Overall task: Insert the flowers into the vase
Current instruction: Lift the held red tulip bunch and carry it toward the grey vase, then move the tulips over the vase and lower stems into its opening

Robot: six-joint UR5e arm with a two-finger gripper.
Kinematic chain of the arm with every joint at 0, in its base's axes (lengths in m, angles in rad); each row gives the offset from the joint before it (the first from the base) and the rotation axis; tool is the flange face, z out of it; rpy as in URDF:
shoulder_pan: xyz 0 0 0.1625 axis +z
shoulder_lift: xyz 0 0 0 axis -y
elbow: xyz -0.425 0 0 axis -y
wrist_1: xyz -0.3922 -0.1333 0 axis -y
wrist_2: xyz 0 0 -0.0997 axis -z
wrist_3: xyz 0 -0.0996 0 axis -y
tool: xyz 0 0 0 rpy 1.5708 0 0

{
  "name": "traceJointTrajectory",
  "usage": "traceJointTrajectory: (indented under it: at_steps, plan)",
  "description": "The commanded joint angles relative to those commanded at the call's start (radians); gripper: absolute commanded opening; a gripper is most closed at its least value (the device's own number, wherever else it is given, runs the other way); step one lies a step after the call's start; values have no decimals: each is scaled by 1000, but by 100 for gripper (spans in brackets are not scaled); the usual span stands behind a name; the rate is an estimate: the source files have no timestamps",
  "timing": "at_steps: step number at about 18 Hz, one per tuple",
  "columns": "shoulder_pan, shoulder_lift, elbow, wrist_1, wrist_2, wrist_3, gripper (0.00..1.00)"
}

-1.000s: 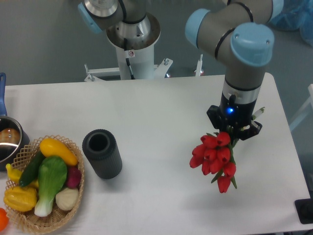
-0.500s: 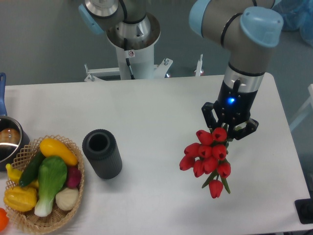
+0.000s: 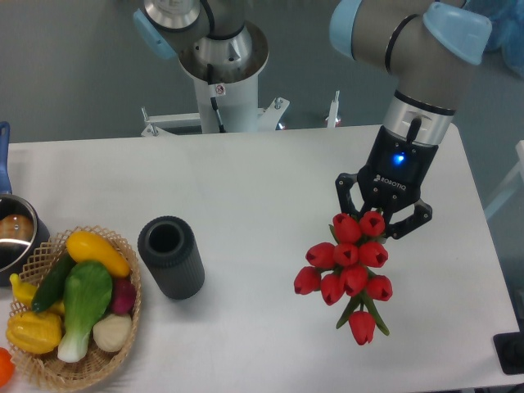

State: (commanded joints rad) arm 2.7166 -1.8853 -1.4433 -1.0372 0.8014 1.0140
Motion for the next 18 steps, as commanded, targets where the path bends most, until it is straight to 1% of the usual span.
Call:
traceJointTrajectory:
  at_steps: [2,3,5,6,8,10,13,15,17,18]
  plan:
    - [26,5,-57,72,-141,0,0]
    - [34,6,-84,92,-219,1,0]
    - [46,9,-123,103,-371,6,1]
    - [54,15,-134,105,-414,9,3]
    - [52,28,-146,105,-435,11,4]
    - [48,52,-155,106,-436,9,4]
    - [49,90,-184,106,-441,11,4]
    - [46,123,-215,106,-439,11,4]
    - [46,137,-241,106,-477,12,3]
    - [46,135,-250,106,-522,11,3]
